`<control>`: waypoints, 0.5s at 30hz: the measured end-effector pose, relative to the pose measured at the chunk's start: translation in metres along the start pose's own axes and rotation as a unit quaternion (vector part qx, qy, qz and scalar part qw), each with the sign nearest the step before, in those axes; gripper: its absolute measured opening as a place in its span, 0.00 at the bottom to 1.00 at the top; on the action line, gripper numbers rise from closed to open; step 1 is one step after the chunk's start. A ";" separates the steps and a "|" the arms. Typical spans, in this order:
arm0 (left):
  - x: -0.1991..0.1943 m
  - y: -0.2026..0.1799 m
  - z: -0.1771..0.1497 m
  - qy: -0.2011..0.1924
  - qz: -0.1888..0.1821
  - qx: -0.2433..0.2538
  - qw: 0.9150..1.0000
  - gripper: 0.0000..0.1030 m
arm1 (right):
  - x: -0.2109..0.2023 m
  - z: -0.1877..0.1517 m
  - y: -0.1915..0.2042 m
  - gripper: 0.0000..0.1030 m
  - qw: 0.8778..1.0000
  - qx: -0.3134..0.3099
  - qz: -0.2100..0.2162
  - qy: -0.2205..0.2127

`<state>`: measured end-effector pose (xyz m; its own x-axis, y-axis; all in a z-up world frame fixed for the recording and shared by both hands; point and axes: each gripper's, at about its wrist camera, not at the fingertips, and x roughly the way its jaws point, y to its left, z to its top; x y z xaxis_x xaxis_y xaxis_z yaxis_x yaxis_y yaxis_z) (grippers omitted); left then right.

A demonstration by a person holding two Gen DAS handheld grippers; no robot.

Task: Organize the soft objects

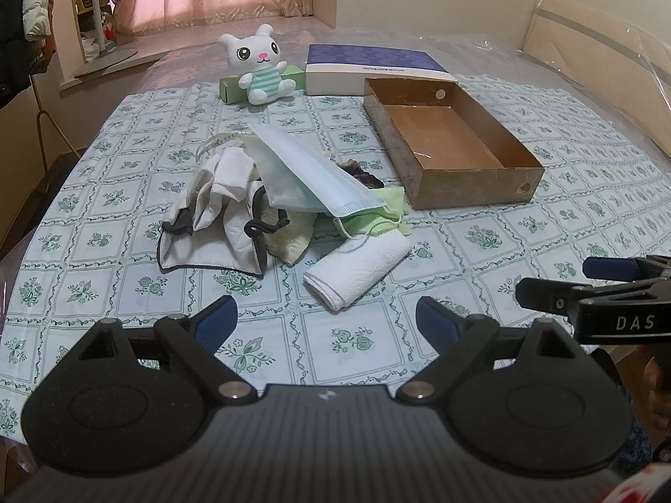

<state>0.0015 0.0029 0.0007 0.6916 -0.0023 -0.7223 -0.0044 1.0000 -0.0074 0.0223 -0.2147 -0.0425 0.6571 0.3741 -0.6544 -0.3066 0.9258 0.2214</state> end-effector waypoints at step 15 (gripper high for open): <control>0.000 0.001 0.000 0.000 0.001 0.000 1.000 0.89 | 0.000 0.001 0.001 1.00 1.000 0.000 0.001 0.000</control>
<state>0.0017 0.0043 0.0004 0.6914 -0.0007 -0.7225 -0.0058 1.0000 -0.0066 0.0224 -0.2142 -0.0414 0.6574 0.3752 -0.6535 -0.3079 0.9253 0.2214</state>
